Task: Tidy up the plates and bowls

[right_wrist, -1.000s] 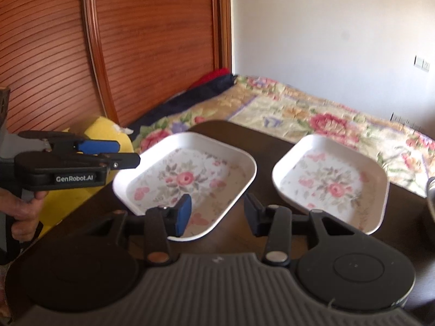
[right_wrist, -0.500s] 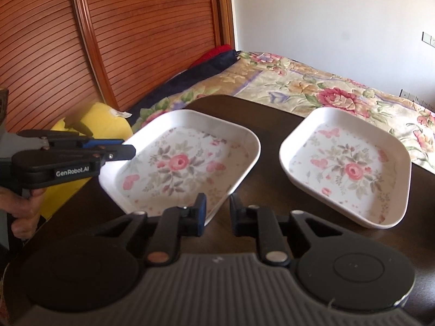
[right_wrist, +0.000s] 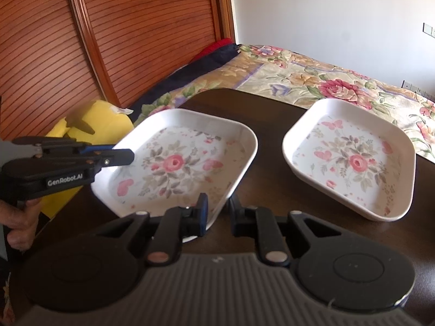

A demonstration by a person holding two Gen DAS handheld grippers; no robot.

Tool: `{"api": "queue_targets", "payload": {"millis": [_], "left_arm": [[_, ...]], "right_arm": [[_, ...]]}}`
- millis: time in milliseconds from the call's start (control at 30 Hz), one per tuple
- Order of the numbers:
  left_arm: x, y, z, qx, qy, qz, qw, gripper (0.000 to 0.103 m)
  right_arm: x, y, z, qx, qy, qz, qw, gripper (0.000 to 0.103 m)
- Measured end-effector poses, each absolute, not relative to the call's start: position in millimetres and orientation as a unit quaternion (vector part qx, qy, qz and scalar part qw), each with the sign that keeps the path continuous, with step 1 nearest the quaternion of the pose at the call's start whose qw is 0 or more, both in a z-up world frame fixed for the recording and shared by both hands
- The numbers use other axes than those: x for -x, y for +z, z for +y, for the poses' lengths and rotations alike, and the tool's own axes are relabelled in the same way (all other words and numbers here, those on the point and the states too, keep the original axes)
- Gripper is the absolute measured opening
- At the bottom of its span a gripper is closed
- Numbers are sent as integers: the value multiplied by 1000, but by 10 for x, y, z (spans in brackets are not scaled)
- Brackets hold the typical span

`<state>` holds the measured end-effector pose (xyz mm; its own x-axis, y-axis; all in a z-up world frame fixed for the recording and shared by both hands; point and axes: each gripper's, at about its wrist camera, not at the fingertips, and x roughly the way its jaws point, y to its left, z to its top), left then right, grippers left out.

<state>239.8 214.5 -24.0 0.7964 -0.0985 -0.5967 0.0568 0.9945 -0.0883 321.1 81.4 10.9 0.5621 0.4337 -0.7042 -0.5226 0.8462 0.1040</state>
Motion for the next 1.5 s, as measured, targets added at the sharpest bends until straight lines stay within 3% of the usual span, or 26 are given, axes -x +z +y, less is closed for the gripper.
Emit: {"api": "queue_targets", "payload": {"millis": [833,1500], "left_arm": [[-1740,221,1328,11,-86,277,957,14],[-900,265,922,-2,-103,262,960,14]], "right_arm": [[-2496,508,-4,36,241,319,916,16],[-1705,462,-362,28,224,302,926,16]]}}
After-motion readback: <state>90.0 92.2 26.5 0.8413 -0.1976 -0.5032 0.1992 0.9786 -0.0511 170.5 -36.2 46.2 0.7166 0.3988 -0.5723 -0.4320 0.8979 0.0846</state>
